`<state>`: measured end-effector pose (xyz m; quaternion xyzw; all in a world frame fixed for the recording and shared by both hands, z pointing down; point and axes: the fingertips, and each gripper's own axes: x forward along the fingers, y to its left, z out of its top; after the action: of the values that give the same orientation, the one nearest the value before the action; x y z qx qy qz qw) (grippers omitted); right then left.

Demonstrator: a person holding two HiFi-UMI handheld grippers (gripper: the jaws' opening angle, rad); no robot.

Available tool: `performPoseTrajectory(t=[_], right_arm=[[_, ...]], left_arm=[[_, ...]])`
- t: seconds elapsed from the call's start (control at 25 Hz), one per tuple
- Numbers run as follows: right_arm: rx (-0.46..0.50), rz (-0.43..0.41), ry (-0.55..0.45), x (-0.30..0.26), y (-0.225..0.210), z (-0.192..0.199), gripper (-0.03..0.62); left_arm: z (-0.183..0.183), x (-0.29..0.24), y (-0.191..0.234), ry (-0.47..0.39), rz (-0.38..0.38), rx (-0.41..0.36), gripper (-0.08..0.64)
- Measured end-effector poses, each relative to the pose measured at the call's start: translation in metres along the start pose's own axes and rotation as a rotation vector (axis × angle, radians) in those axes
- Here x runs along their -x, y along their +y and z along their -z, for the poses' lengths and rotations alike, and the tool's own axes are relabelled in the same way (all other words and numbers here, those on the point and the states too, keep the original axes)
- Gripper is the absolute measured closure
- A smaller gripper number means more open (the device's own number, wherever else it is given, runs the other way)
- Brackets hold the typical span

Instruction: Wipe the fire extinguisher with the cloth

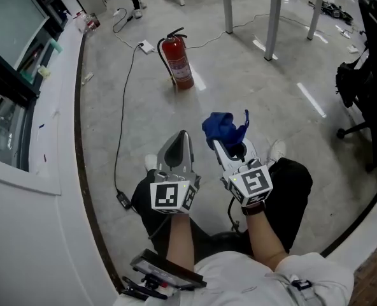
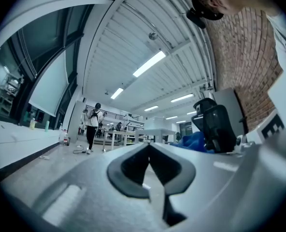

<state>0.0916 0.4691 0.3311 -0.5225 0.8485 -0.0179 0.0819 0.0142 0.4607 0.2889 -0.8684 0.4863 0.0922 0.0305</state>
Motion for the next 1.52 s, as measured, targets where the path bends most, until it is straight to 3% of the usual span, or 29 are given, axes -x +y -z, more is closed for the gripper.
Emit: performPoseTrajectory(t=[0.4,0.56,0.8,1.0,1.2,1.52], right_arm=[[-0.048,-0.023,0.054,-0.088,-0.027,0.023,0.489],[-0.074,-0.029,0.032,-0.117,-0.032,0.019,0.489],[-0.025,0.019,-0.018,-0.137,-0.044,-0.004,0.488],[0.01,0.013,-0.074,-0.155,-0.028,-0.028,0.488],[-0.034,0.006,-0.026,-0.186,-0.029,0.006,0.488],[-0.083,0.023,0.018,-0.272,-0.079,0.04,0.488]], left_arm=[[0.026,-0.047,0.086,0.049,-0.125,-0.014,0.56],[0.027,-0.069,0.098,0.051,-0.115,0.001,0.56],[0.006,-0.103,0.106,0.003,-0.036,0.013,0.56],[-0.015,-0.116,0.112,-0.038,0.015,-0.001,0.56],[0.01,-0.124,0.14,0.004,0.009,0.018,0.56],[0.041,-0.189,0.201,0.046,-0.031,-0.002,0.56]])
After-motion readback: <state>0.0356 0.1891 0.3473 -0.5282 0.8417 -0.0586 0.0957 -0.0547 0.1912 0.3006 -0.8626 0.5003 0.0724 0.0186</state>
